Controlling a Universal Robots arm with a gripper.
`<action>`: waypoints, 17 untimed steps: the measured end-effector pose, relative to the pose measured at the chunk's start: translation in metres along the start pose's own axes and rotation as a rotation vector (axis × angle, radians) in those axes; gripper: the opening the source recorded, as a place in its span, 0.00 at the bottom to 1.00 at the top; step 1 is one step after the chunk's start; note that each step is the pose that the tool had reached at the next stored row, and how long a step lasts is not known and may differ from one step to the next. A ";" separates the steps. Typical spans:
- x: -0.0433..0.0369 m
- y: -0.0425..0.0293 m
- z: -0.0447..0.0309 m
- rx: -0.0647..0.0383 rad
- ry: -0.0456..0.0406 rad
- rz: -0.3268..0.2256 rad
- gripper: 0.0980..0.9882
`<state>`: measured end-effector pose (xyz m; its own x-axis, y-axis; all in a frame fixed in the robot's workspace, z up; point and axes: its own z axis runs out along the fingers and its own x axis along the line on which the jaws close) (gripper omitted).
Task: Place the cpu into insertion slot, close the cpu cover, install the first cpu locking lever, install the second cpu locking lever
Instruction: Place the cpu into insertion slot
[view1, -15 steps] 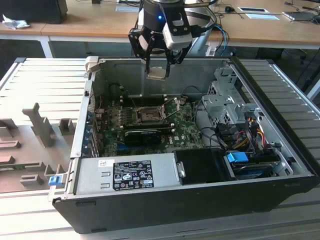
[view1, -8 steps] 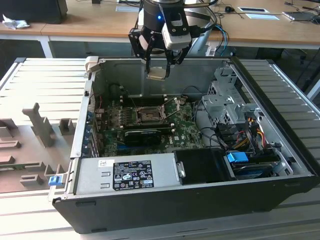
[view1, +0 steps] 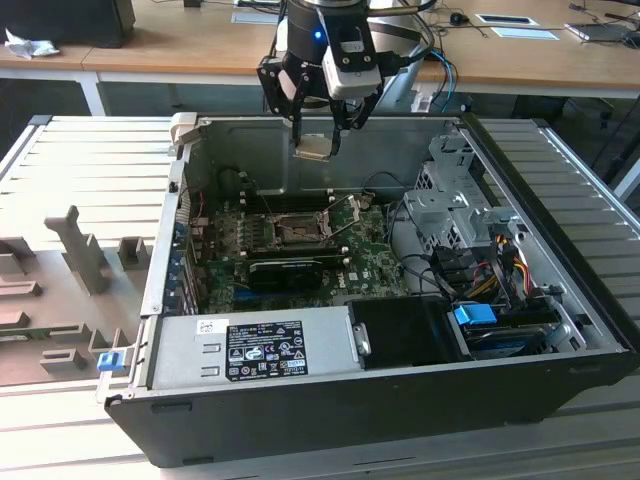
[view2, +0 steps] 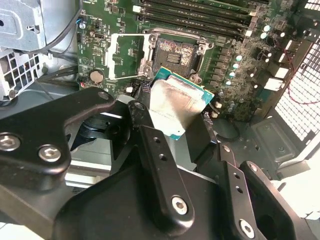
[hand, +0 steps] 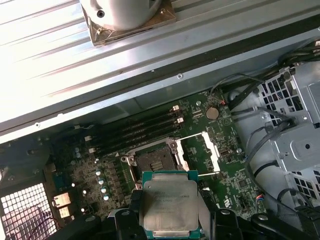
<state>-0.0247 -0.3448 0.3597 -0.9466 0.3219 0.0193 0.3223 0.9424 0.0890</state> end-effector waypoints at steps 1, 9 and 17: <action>0.0000 0.0000 0.0000 0.000 -0.0002 0.003 0.48; 0.0000 0.0000 0.0001 -0.001 -0.0024 0.027 0.48; 0.0000 0.0000 0.0003 -0.001 -0.0052 0.058 0.48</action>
<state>-0.0247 -0.3448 0.3594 -0.9261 0.3769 0.0193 0.3770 0.9219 0.0890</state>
